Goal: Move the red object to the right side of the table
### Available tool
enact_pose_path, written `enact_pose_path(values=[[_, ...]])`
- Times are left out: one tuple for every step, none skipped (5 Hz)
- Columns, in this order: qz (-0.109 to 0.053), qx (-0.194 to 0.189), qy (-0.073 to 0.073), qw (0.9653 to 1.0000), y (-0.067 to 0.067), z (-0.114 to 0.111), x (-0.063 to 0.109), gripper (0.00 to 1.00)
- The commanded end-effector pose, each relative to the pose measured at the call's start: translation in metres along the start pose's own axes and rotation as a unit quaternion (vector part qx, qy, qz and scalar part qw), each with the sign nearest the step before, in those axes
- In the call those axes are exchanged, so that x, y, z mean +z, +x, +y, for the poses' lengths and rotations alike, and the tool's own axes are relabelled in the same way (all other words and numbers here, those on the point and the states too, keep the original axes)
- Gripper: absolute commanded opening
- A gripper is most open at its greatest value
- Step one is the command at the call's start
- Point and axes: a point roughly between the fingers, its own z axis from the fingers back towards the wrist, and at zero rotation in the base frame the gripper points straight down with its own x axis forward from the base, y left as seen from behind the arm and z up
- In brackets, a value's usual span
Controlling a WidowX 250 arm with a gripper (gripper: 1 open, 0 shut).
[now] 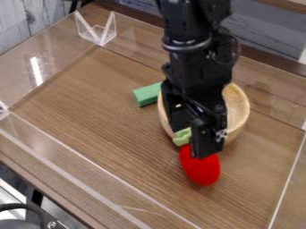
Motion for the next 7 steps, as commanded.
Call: enact_pose_path(values=[[-0.03,0.029,0.015,0.999,0.011,0.004,0.013,1.0],[-0.039,0.065,0.022,0.9969,0.014,0.009,0.014,1.0],[-0.05,0.105,0.03,0.9928,0.014,0.014,0.029,1.0],[-0.059,0.144,0.036,0.9871,0.015,0.019,0.041,1.0],[-0.058,0.125,0.035,0.9898,0.012,0.023,0.047,1.0],[-0.051,0.097,0.031,0.9935,0.008,0.024,0.045,1.0],[-0.045,0.073,0.028,0.9959,0.004,0.026,0.045,1.0]])
